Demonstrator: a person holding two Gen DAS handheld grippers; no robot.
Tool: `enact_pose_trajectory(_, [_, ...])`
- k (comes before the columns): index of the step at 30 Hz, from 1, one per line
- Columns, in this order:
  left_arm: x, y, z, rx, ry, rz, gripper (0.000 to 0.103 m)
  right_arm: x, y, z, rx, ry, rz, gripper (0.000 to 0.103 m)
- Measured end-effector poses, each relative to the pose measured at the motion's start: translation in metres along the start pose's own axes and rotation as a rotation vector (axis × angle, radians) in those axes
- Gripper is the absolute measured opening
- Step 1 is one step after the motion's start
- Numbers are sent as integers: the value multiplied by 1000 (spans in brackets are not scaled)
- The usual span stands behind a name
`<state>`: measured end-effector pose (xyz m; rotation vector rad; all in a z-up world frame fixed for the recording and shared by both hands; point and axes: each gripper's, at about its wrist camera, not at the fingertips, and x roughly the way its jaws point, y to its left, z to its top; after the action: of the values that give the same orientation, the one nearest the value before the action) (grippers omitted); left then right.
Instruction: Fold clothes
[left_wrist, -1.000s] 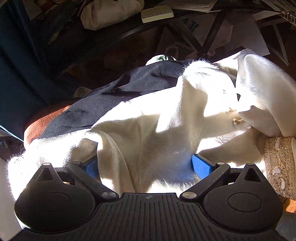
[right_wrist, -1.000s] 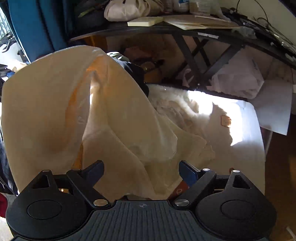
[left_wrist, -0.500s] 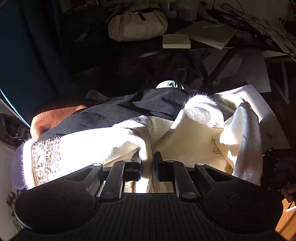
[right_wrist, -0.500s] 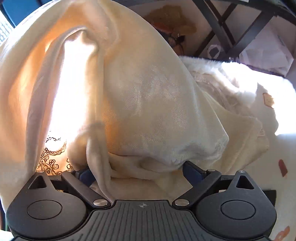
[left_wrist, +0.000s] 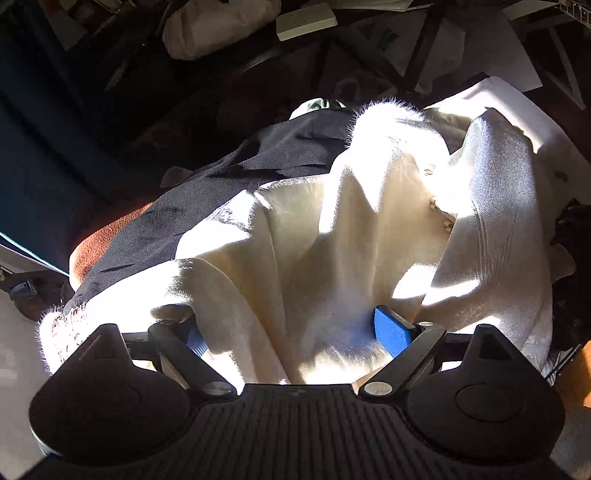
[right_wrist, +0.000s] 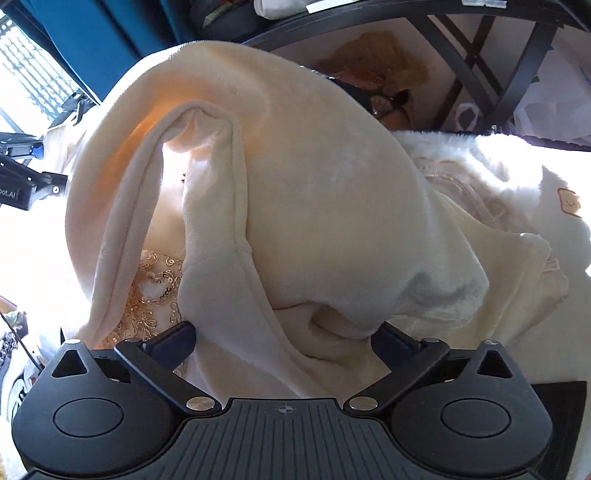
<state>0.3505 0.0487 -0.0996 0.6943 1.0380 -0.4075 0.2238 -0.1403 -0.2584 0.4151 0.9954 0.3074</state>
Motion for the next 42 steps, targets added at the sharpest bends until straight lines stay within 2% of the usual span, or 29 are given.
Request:
enact_pose_trajectory(2, [12, 0, 3, -15, 16, 8, 98, 12, 3, 0, 20, 14, 5, 102])
enact_pose_trajectory(4, [20, 3, 4, -36, 22, 1, 98, 23, 2, 0, 52, 32, 14, 102])
enact_pose_trajectory(6, [19, 5, 5, -54, 0, -13, 84, 27, -1, 0, 105, 49, 44, 102])
enact_pose_trajectory(7, [17, 7, 5, -64, -10, -14, 67, 29, -3, 0, 133, 57, 61, 101])
enact_pose_trajectory(8, [13, 12, 5, -87, -16, -18, 53, 23, 0, 1, 131, 48, 68, 88])
enact_pose_trajectory(9, [7, 20, 5, -127, -24, -35, 45, 15, 5, 2, 123, 36, 73, 78])
enact_pose_trajectory(11, [-8, 35, 2, -219, -46, -83, 27, -1, 14, 6, 106, 11, 84, 39])
enact_pose_trajectory(12, [-19, 41, 1, -255, -63, -102, 24, -9, 19, 7, 97, -1, 89, 28])
enact_pose_trajectory(13, [-33, 44, -1, -279, -87, -115, 20, -17, 24, 9, 89, -14, 94, 24])
enact_pose_trajectory(16, [-80, 43, -2, -319, -179, -148, 15, -50, 49, 14, 14, -90, 116, 21])
enact_pose_trajectory(19, [-127, 47, 0, -388, -289, -176, 13, -97, 74, 29, -6, -226, 184, 20])
enact_pose_trajectory(22, [-168, 66, 4, -503, -409, -183, 13, -138, 91, 52, -23, -370, 230, 20])
enact_pose_trajectory(25, [-210, 86, 5, -628, -542, -186, 13, -181, 83, 84, -8, -511, 276, 20])
enact_pose_trajectory(28, [-252, 92, 7, -685, -689, -173, 13, -222, 69, 116, -15, -626, 311, 20])
enact_pose_trajectory(30, [-277, 86, 7, -686, -784, -150, 13, -248, 58, 138, -34, -698, 328, 20])
enact_pose_trajectory(34, [-315, 65, 10, -664, -920, -113, 14, -290, 56, 154, -110, -791, 326, 20])
enact_pose_trajectory(37, [-329, 50, 12, -658, -979, -126, 14, -321, 55, 166, -170, -859, 322, 20])
enact_pose_trajectory(42, [-339, 32, 11, -616, -1016, -204, 14, -359, 66, 139, -205, -919, 240, 20])
